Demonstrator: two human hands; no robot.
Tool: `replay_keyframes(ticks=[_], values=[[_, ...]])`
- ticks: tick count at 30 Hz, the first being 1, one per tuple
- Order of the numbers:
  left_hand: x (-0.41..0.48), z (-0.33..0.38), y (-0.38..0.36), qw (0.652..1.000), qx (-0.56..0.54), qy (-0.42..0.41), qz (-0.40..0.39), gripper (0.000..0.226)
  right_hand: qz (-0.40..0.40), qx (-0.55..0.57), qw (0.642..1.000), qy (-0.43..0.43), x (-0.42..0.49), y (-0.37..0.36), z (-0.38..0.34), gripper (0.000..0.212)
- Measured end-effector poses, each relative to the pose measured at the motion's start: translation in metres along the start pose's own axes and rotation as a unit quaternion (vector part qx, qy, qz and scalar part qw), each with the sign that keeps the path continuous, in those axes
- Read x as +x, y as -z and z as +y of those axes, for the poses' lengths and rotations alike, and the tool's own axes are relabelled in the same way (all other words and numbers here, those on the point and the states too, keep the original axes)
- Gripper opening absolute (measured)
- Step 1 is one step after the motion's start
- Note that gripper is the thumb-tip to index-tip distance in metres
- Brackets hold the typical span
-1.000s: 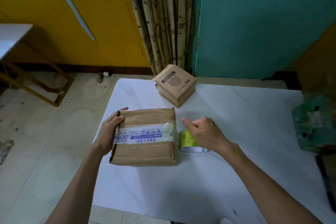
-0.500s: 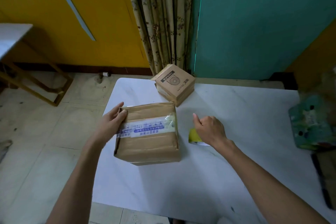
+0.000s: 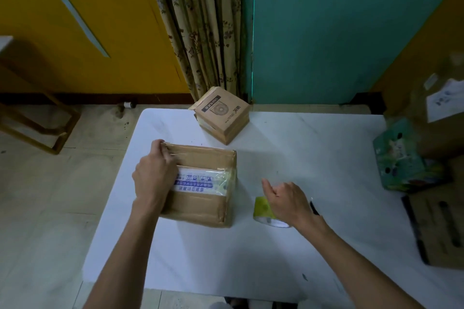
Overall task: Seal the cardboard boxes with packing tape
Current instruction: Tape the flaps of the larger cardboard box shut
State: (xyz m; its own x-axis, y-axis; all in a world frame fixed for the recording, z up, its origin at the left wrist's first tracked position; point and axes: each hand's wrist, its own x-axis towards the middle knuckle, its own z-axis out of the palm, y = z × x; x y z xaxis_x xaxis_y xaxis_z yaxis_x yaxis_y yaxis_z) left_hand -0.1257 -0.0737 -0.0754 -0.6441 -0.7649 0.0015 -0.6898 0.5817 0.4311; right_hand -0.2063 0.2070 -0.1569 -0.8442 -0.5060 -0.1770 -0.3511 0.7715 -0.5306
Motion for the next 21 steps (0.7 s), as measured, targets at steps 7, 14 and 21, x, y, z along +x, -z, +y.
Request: replay_keyframes(ticks=[7,14,21], values=[[0.006,0.001,-0.003,0.999,-0.024,-0.036,0.001,0.033,0.019,-0.04,0.997,-0.058,-0.001,-0.026,0.016,0.068],[-0.006,0.027,0.002,0.968,-0.069,-0.227,0.079,0.035,-0.024,-0.018,0.997,-0.07,0.004,-0.037,0.008,0.067],[-0.087,0.112,-0.024,0.803,0.225,-0.504,-0.224,0.032,-0.015,-0.012,0.998,-0.057,0.005,-0.037,0.019,0.059]])
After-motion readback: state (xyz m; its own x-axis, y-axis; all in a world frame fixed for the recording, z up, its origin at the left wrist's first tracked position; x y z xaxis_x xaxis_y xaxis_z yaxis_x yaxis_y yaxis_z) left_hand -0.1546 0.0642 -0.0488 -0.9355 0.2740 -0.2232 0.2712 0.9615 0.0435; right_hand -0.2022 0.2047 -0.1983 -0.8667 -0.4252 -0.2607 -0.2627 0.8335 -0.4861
